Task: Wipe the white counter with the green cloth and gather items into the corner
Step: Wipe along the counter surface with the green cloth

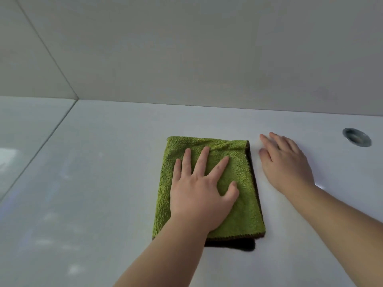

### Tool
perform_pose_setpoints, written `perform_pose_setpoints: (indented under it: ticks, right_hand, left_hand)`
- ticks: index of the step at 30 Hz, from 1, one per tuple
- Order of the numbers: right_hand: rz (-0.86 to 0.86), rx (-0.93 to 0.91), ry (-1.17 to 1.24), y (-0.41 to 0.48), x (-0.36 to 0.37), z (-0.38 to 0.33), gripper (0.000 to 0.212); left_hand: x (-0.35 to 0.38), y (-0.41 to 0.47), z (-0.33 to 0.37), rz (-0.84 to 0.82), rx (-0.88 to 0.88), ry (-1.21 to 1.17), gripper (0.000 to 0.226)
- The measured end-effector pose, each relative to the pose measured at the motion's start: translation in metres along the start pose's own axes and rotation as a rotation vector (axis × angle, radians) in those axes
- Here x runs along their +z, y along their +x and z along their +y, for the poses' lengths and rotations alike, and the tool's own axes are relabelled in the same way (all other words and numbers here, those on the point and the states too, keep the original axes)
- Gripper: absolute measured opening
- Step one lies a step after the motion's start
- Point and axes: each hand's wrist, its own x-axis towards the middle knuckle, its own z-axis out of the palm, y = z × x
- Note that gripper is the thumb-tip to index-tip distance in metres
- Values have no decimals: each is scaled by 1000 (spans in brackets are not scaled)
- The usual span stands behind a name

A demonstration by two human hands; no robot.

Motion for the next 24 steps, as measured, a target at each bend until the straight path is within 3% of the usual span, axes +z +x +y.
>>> perform_pose_setpoints:
  ticks: [8, 14, 20, 24]
  right_hand:
    - [-153, 52, -51, 3, -9, -8, 50]
    - [-103, -40, 88, -10, -2, -58, 50]
    - [-84, -36, 64, -19, 7, -65, 53]
    - [-67, -44, 5, -21, 8, -69, 53]
  left_hand:
    - [-19, -1, -59, 36, -70, 13, 65]
    - [-41, 21, -128, 14, -126, 91, 67]
    - [-63, 49, -188, -6, -196, 150, 70]
    - [-58, 53, -188, -3, -207, 175, 69]
